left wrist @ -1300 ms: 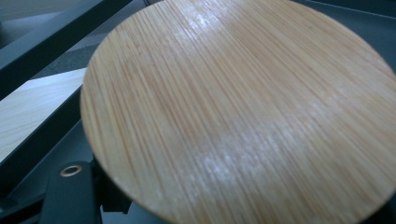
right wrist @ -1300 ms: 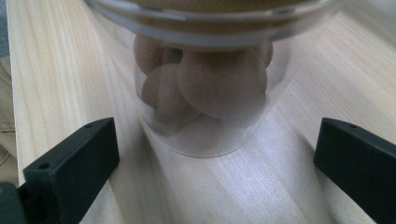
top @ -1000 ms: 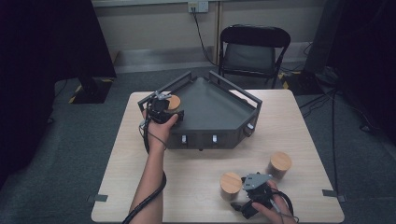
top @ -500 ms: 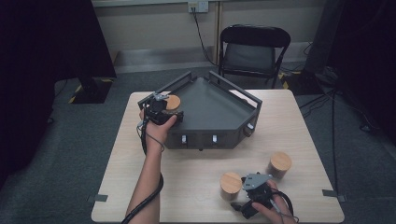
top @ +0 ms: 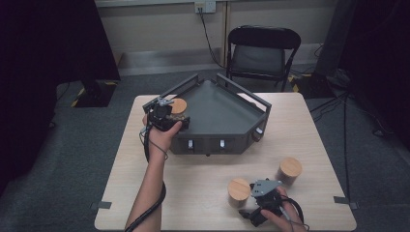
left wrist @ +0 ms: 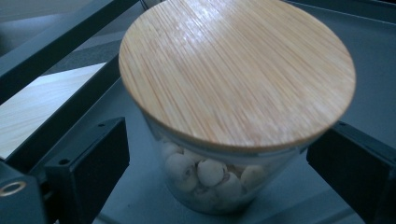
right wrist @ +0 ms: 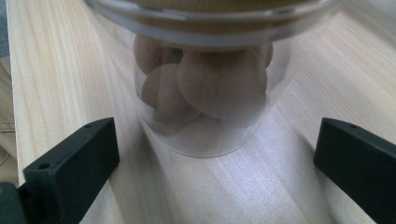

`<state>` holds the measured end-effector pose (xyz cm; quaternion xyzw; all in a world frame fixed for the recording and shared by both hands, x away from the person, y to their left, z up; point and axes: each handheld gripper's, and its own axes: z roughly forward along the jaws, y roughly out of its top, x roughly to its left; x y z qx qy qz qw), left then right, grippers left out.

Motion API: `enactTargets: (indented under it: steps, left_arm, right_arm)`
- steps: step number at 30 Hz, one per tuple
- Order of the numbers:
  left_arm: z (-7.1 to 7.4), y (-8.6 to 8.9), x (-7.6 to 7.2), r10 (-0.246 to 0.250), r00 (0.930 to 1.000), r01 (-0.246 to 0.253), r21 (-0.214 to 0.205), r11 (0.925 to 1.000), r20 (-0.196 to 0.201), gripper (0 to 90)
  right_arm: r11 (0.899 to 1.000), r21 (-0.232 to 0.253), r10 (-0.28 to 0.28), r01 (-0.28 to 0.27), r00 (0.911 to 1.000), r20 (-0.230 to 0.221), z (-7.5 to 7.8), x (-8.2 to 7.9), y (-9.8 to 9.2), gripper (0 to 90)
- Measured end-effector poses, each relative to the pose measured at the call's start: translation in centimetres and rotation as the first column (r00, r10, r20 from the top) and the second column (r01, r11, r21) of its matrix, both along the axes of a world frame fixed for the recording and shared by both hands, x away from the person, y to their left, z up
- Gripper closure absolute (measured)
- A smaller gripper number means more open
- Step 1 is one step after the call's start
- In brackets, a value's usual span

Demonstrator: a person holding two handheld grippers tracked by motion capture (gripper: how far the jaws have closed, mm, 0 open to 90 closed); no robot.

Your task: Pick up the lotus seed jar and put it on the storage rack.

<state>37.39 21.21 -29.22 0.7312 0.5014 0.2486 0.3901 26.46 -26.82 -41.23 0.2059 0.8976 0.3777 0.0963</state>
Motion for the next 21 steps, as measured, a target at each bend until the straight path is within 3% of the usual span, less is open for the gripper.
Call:
enactTargets:
  steps: [21]
  left_arm:
    - [-0.7, 1.2, -1.5, -0.020, 0.9998, 0.020, -0.033, 0.9993, 0.010, 5.8]
  right_arm:
    - [1.000, 0.000, 0.000, 0.000, 1.0000, 0.000, 0.0, 0.0, 0.0, 0.0]
